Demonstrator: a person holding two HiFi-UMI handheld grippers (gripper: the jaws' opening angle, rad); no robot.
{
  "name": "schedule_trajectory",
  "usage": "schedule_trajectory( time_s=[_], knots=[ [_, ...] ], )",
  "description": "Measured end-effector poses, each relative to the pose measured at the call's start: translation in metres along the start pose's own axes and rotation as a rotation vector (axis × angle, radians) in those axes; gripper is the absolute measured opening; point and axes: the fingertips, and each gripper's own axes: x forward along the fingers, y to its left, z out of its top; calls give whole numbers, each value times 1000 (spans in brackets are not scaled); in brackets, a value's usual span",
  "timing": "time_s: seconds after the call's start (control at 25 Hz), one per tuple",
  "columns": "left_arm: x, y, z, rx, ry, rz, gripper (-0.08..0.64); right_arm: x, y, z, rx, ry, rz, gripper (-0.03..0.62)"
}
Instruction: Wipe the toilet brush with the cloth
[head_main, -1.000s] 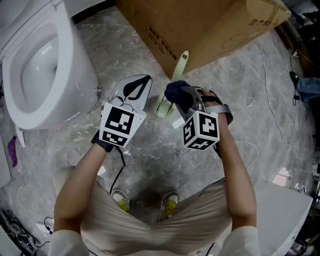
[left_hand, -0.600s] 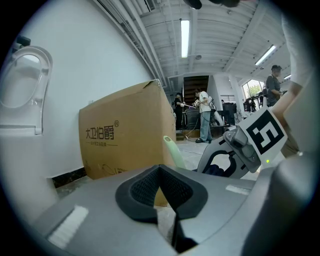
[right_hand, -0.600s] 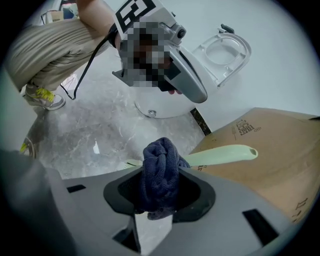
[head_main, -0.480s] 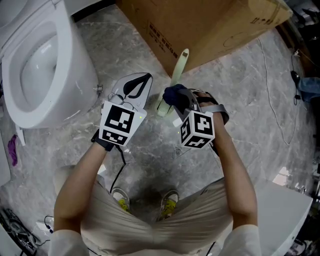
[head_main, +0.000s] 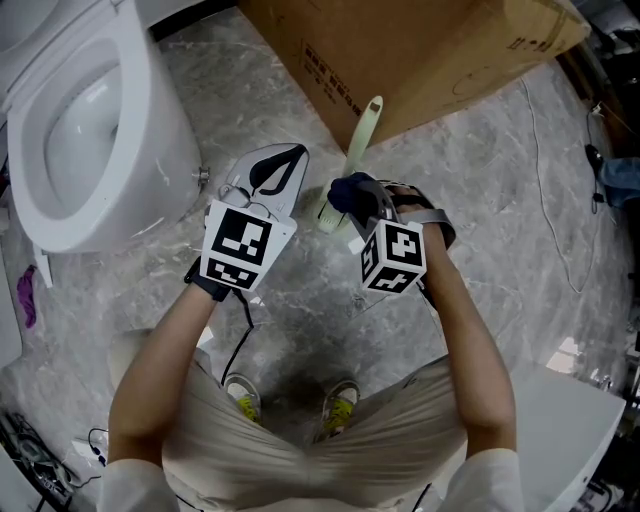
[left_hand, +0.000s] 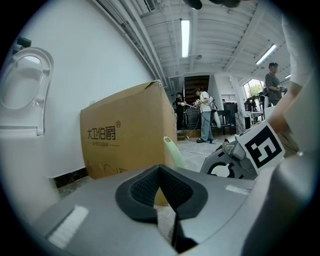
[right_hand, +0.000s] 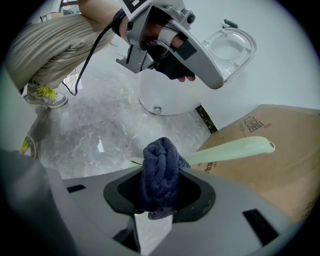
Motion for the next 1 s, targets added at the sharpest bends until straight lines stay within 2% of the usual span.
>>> schedule_trajectory(
  time_s=[0.4,0.52,0.6,0.76,1.0],
  knots=[
    [-2,2,2,5,-11,0,0,14,12,-7,-1,30,43,143],
    [-3,2,1,12,-8,-1,0,15,29,-3,5,13,99,143],
    [-6,11,2,11,-10,20,0,7,31,6,-12,-13,101,143],
    [-10,39,7,-37,-25,80,0,-28,0,39,-5,-116,-14,143],
    [-11,38,1,-15,-9,75,0,-62,-36,62,27,-226,-178,143]
  ],
)
